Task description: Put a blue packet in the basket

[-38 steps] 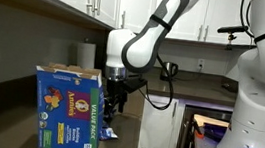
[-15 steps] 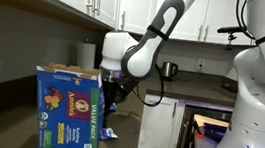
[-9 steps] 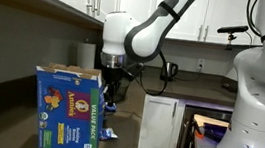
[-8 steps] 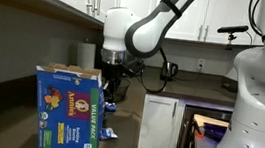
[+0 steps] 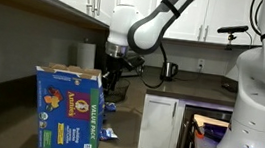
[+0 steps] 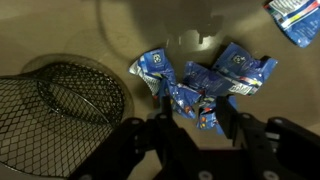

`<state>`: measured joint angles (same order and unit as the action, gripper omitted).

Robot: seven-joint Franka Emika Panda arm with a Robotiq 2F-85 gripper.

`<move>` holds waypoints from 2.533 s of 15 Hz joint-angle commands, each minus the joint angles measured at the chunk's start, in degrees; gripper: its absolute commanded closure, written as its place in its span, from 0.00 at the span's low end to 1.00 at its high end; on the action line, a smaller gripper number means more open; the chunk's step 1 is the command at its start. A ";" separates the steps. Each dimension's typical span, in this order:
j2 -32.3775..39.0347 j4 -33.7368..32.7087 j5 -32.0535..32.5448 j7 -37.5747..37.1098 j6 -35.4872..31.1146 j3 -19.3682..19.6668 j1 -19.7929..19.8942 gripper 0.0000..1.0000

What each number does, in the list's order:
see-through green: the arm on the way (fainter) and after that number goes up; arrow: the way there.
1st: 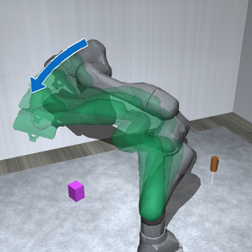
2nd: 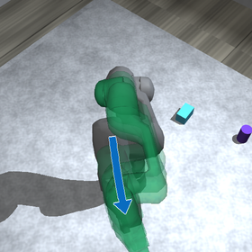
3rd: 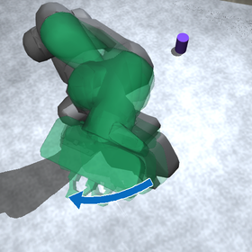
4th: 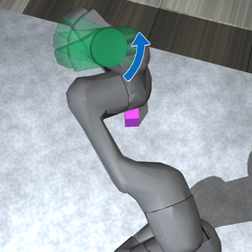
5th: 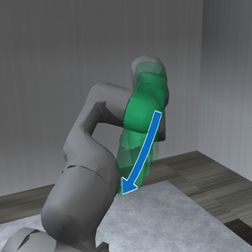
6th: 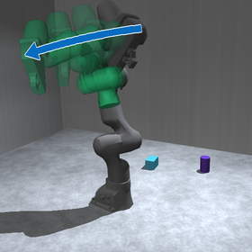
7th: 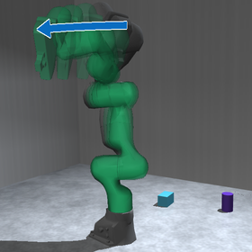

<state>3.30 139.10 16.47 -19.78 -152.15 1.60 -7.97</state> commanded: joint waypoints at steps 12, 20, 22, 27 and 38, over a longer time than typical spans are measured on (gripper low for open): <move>14.15 -2.26 3.54 -1.50 -12.30 1.67 -5.85 0.03; 17.30 -3.97 3.12 0.06 -13.76 4.87 -8.36 0.62; 17.28 -4.00 3.04 0.19 -13.78 5.18 -8.81 0.76; 14.67 -2.83 1.87 0.75 -11.34 4.60 -8.92 0.98; 2.29 0.18 -4.86 3.28 3.97 -1.55 -5.16 0.98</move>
<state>12.58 136.69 13.19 -18.63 -153.67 1.69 -15.45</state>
